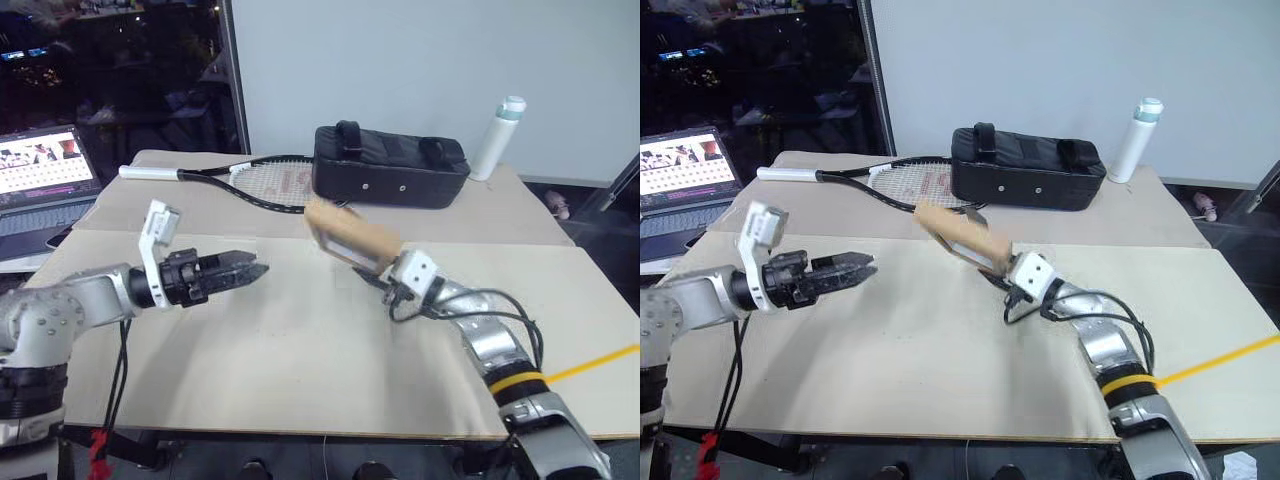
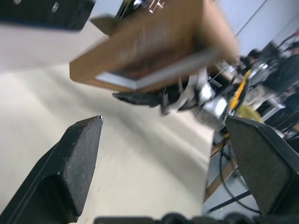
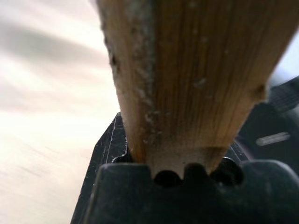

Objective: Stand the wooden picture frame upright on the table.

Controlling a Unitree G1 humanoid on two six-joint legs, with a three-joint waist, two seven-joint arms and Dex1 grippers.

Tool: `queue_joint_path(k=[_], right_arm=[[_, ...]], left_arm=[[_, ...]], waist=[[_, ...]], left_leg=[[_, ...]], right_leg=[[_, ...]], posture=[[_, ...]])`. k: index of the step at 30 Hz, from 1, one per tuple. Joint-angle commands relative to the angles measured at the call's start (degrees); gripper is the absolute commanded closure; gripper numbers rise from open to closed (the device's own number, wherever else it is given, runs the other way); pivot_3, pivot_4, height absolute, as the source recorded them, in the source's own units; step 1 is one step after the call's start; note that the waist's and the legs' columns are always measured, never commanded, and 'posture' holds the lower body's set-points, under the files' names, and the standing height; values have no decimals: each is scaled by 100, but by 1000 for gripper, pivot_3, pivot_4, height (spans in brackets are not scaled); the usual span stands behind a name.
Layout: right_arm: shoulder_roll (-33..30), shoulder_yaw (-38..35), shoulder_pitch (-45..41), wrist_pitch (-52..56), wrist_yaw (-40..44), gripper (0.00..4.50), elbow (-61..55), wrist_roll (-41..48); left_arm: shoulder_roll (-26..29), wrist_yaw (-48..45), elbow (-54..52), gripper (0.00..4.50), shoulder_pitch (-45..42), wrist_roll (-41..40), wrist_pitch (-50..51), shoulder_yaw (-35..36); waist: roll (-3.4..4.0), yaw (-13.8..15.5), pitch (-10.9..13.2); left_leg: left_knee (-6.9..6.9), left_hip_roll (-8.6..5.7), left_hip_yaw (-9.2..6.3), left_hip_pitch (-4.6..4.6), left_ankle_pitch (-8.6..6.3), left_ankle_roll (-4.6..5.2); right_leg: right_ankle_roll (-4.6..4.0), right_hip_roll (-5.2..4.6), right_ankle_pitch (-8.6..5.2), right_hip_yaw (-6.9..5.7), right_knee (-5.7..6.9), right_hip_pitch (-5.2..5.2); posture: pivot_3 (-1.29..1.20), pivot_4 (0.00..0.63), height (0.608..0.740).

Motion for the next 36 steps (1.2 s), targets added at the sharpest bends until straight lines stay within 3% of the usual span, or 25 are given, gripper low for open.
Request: queue_joint_path(k=[1, 4, 9, 17, 25, 36], right_arm=[[73, -279, -260, 1386, 588, 3214, -190, 772], [145, -297, -443, 2227, 859, 3214, 35, 969], [258, -265, -698, 2153, 1088, 3215, 847, 725], [305, -377, -883, 2944, 1769, 3215, 1479, 916], [281, -242, -465, 3306, 2164, 3216, 1132, 847], [256, -289, -92, 3308, 2081, 3216, 669, 757]], left_arm=[[-94, -59, -323, 0, 40, 69, -193, 173], [-164, -15, -419, 0, 133, 91, -197, 264], [-255, 100, -375, 0, 124, 73, -129, 344], [-285, 139, -345, 0, 107, 228, -158, 319], [-260, 82, -394, 0, 92, 341, -195, 262], [359, -902, -456, 0, 168, 1716, -986, -411]], waist=[[0, 5, 0], [0, -2, 0], [0, -30, 0], [1, -19, 1], [0, -27, 0], [0, -22, 0]], left_leg=[[0, 0, 0, -6, 0, 0], [-3, 1, 0, -21, 0, 0], [-3, 4, 1, -19, 0, 0], [-2, 3, 1, -23, 0, 0], [-3, 4, 1, -22, 0, 0], [-4, 3, 2, -20, -1, -1]], right_leg=[[0, 0, 0, 0, 1, -9], [-3, 1, 1, 0, 9, -32], [-1, 4, -4, 0, 20, -39], [3, 4, -6, 0, 18, -39], [5, 5, -7, 0, 19, -39], [5, 5, -9, 0, 16, -38]], posture=[[0, 150, 720], [0, 150, 720], [0, 150, 720], [0, 150, 720], [0, 150, 720], [0, 150, 720]])
